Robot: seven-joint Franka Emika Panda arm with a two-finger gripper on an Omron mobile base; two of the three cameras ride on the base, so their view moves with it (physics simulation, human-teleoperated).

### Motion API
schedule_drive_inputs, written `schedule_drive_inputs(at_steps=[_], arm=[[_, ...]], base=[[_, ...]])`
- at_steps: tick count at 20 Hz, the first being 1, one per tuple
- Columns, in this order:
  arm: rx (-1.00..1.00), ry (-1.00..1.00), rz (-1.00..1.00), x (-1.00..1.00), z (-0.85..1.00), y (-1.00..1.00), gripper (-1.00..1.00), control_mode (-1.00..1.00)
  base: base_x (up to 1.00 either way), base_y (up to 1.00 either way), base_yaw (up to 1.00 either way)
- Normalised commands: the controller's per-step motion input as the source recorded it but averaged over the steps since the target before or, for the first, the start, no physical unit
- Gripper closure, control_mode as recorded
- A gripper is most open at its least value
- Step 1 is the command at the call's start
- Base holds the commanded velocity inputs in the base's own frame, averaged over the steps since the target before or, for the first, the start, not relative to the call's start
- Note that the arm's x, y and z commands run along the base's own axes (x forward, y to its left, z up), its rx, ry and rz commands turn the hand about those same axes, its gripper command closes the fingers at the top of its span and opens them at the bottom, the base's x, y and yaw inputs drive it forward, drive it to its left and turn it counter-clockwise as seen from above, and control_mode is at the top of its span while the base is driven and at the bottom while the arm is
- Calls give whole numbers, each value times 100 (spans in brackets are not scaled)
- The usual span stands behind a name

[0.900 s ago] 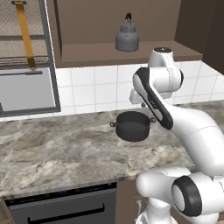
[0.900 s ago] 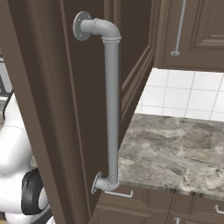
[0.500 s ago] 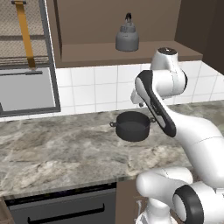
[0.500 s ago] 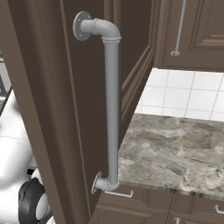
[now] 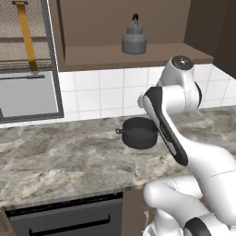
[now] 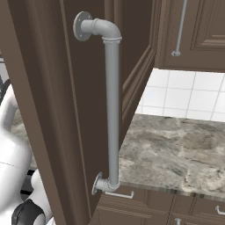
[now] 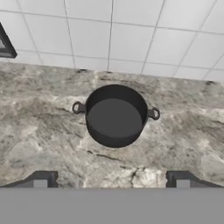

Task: Pick the kettle from the cabinet and place it on a stove burner. Then pick the pot from the counter and place it on another stove burner. Finally, turn both burners on.

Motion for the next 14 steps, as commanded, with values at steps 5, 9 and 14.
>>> schedule_drive_inputs(at_steps=[5, 9, 14], arm=[[-2, -19, -4, 0, 44, 12, -100, -100], [0, -15, -2, 0, 45, 4, -100, -100], [0, -17, -2, 1, 45, 2, -100, -100]], base=[[0, 0, 0], [0, 0, 0], [0, 0, 0]])
